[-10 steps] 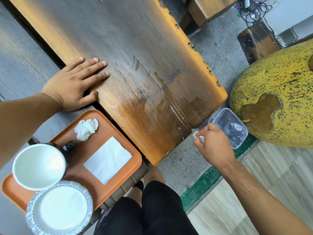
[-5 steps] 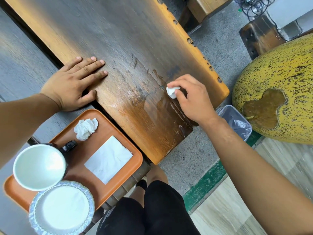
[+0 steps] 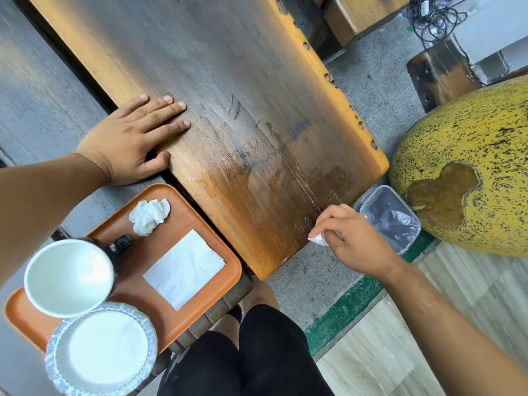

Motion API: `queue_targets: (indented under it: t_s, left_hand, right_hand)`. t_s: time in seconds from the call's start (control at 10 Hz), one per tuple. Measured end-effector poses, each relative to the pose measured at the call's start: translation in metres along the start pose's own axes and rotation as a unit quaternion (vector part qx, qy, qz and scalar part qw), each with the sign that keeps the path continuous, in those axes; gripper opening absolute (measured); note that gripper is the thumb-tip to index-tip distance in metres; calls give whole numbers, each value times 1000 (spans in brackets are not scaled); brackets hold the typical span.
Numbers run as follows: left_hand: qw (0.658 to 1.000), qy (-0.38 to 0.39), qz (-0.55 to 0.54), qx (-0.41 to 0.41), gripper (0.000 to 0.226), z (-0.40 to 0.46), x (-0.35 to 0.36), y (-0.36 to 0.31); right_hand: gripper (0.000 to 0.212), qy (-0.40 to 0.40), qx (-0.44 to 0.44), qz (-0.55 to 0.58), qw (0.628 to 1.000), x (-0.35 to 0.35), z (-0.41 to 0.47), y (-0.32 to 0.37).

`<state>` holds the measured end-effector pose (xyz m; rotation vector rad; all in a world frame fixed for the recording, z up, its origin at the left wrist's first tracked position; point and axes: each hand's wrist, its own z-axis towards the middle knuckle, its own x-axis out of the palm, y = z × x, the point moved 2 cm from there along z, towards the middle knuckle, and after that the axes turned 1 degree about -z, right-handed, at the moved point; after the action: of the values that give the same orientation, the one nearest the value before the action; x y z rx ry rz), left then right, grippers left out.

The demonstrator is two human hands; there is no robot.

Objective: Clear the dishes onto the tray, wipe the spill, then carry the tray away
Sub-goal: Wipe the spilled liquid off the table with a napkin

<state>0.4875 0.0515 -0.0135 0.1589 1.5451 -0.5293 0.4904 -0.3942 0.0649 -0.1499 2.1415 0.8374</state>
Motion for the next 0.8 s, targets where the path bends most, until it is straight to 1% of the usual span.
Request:
queue_targets:
  t_s: [0.1, 0.2, 0.3, 0.4, 0.5, 0.6, 0.7, 0.8]
  left_hand:
    - [1000, -3, 1, -2, 68, 0, 0, -1]
    - [1000, -5, 2, -4, 68, 1, 0, -1]
    - [1000, -5, 2, -2, 68, 0, 1, -1]
    - [1000, -7, -1, 1, 68, 0, 3, 0]
    - [1000, -6, -1, -1, 68, 0, 3, 0]
    - [1000, -4, -2, -2, 68, 0, 2, -1]
    - [1000, -3, -1, -4, 68, 0, 0, -1]
    - [1000, -2, -1, -4, 68, 1, 0, -1]
  right_hand:
    - [33, -74, 43, 37, 996, -13, 19, 2]
    - [31, -248, 122, 70, 958, -38, 63, -14]
    - [33, -291, 174, 69, 938, -42, 72, -27]
    - [30, -214, 185, 46, 958, -12, 41, -14]
    - [27, -123, 140, 67, 980, 22, 3, 10]
    - [28, -59, 110, 105, 987, 47, -30, 38]
    - [27, -126, 139, 118, 975, 35, -15, 35]
    - [23, -214, 147, 80, 962, 19, 15, 29]
